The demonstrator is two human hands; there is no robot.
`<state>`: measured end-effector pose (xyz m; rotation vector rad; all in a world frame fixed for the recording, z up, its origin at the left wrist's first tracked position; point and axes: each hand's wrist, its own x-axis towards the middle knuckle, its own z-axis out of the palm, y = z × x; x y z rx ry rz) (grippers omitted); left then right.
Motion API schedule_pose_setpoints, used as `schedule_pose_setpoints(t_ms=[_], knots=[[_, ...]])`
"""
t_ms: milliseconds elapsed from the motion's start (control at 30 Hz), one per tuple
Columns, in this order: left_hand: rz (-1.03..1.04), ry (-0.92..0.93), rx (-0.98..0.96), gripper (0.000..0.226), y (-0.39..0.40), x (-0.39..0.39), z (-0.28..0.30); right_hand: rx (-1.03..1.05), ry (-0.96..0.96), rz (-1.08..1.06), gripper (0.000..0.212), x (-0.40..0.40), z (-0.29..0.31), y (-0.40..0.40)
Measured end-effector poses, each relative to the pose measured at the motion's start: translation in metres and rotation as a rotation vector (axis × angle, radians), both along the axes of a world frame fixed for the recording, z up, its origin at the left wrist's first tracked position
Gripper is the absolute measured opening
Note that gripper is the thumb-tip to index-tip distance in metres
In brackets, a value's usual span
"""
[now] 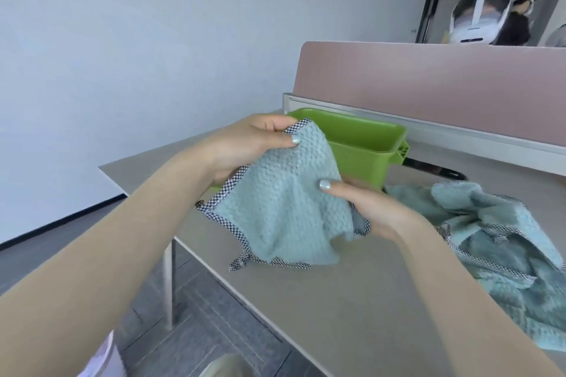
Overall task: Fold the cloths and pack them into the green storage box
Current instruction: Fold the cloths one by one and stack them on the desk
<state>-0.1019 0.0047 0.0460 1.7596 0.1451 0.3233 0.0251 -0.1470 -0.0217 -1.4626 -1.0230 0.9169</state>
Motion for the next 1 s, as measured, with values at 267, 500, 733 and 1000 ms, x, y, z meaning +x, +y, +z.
schedule_pose_setpoints(t_ms=[267,500,733,1000], knots=[[0.156,-0.116,-0.903,0.066,0.042,-0.035,-0.037,0.111,0.244,-0.055,0.013,-0.022,0.039,0.056],[0.049,-0.346,-1.316,0.100,0.049,-0.055,-0.078,0.234,0.343,-0.332,0.023,-0.021,0.035,0.110],[0.288,-0.518,-1.347,0.081,0.043,-0.061,-0.097,0.216,0.451,-0.534,0.030,-0.031,0.017,0.139],[0.545,-0.211,-0.587,0.029,0.042,-0.072,-0.107,0.110,0.390,-0.459,0.019,-0.063,-0.002,0.156]])
